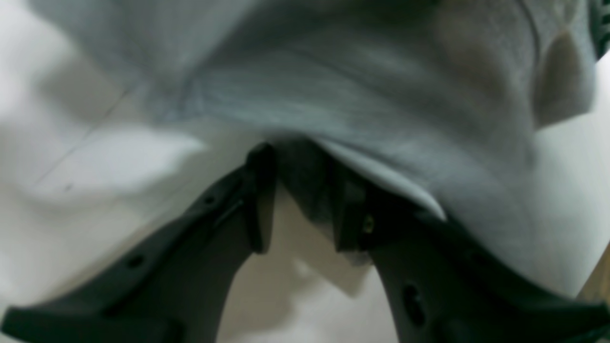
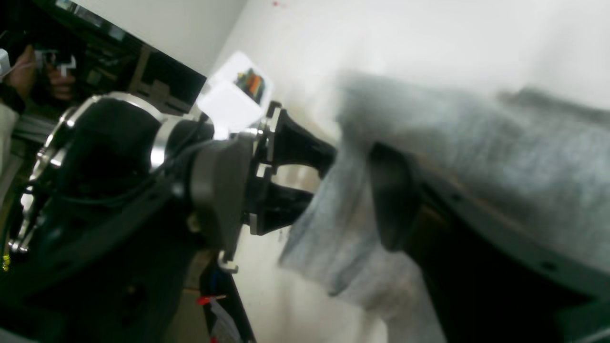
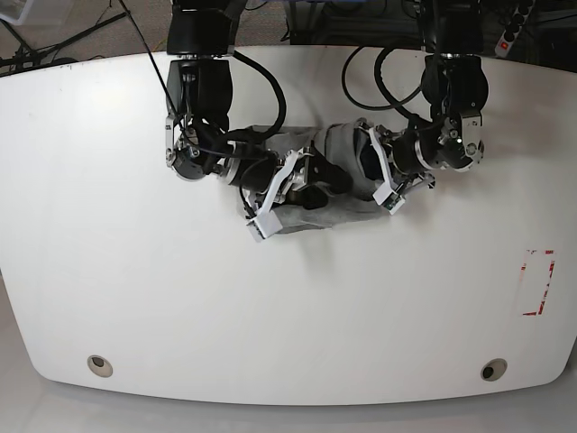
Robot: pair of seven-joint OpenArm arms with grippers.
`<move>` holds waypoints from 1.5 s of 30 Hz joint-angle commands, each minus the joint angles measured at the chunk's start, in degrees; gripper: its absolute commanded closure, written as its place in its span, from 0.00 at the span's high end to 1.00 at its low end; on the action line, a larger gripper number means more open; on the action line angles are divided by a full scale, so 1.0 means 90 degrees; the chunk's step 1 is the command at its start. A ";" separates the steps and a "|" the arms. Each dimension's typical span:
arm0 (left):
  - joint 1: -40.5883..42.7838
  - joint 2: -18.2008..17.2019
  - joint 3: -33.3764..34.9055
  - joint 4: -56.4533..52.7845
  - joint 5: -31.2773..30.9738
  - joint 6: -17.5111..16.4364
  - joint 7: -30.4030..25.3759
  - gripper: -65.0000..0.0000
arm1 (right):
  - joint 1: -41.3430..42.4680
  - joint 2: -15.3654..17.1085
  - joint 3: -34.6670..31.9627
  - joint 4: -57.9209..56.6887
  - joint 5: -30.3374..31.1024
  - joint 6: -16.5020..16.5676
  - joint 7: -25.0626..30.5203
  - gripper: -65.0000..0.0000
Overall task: Fold the T-shirt properly
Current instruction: 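Fold the bundled shirt over with both grippers into a compact square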
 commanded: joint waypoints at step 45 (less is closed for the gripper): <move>0.0434 -0.0970 0.1265 0.1585 0.1014 0.0086 -0.0332 0.28 | 0.1524 0.2598 -0.1586 -0.3256 0.0171 0.0024 0.3121 0.24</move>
